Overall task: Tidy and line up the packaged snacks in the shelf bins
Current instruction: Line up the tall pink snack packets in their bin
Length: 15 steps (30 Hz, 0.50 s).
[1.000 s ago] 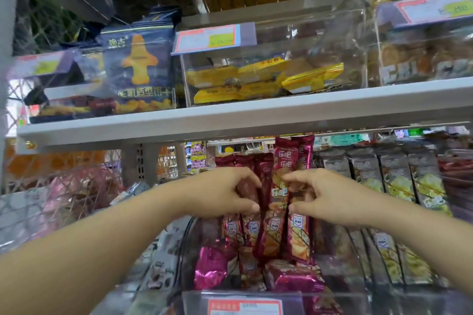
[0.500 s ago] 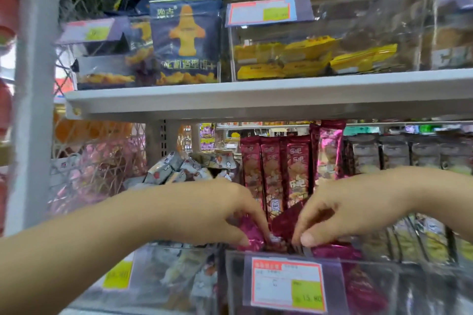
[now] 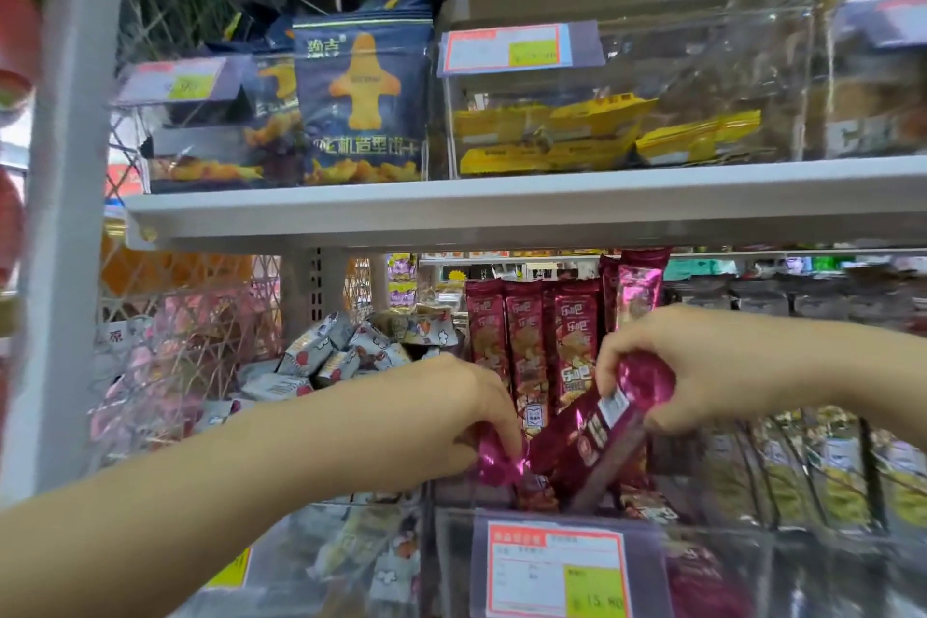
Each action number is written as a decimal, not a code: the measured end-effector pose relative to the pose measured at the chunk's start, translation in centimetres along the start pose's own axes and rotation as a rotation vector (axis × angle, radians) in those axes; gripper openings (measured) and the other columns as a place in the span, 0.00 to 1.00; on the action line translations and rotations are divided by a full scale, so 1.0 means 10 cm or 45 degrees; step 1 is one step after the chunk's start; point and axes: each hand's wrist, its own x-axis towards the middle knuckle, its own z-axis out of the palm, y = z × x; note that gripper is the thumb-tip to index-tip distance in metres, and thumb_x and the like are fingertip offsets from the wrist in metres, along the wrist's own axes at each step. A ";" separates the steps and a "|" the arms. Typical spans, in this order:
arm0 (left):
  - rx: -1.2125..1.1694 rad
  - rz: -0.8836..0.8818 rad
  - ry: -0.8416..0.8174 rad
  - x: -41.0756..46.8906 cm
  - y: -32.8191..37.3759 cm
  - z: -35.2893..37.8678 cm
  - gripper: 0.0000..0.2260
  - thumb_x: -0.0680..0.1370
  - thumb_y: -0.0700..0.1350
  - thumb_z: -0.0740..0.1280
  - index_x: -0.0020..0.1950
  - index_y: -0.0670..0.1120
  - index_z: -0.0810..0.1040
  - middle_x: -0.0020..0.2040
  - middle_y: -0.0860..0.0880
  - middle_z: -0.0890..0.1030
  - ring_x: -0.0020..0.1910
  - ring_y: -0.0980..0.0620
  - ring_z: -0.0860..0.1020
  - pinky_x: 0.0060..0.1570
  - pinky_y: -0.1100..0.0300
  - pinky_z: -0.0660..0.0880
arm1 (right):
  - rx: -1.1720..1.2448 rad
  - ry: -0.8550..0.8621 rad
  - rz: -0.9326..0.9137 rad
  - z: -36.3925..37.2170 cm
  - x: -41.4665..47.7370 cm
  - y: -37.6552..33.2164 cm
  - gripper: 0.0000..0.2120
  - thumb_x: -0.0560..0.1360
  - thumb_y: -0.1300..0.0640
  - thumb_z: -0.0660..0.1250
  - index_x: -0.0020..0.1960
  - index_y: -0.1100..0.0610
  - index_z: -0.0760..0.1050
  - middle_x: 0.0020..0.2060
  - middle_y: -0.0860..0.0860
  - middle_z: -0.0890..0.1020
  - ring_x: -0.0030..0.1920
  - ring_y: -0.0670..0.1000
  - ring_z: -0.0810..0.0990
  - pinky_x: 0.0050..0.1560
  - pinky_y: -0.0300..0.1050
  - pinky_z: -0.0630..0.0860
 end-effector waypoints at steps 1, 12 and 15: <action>-0.014 -0.014 0.046 0.04 0.01 -0.01 0.15 0.76 0.37 0.66 0.57 0.54 0.81 0.58 0.58 0.77 0.54 0.63 0.74 0.56 0.69 0.70 | -0.042 0.089 0.002 -0.03 0.03 0.03 0.14 0.69 0.61 0.71 0.48 0.44 0.75 0.33 0.45 0.77 0.28 0.40 0.70 0.29 0.33 0.67; -0.038 -0.349 0.569 0.45 -0.25 -0.11 0.08 0.76 0.51 0.69 0.54 0.52 0.79 0.43 0.59 0.76 0.42 0.59 0.72 0.45 0.64 0.68 | 0.055 0.379 -0.057 0.04 0.20 0.21 0.22 0.72 0.61 0.68 0.56 0.38 0.70 0.41 0.46 0.80 0.34 0.44 0.76 0.36 0.40 0.75; 0.023 -0.478 0.608 0.53 -0.32 -0.08 0.11 0.77 0.55 0.66 0.55 0.52 0.77 0.41 0.59 0.74 0.42 0.56 0.74 0.43 0.61 0.71 | -0.123 0.372 -0.029 0.01 0.23 0.23 0.20 0.74 0.60 0.66 0.55 0.37 0.68 0.50 0.41 0.76 0.46 0.40 0.74 0.47 0.39 0.74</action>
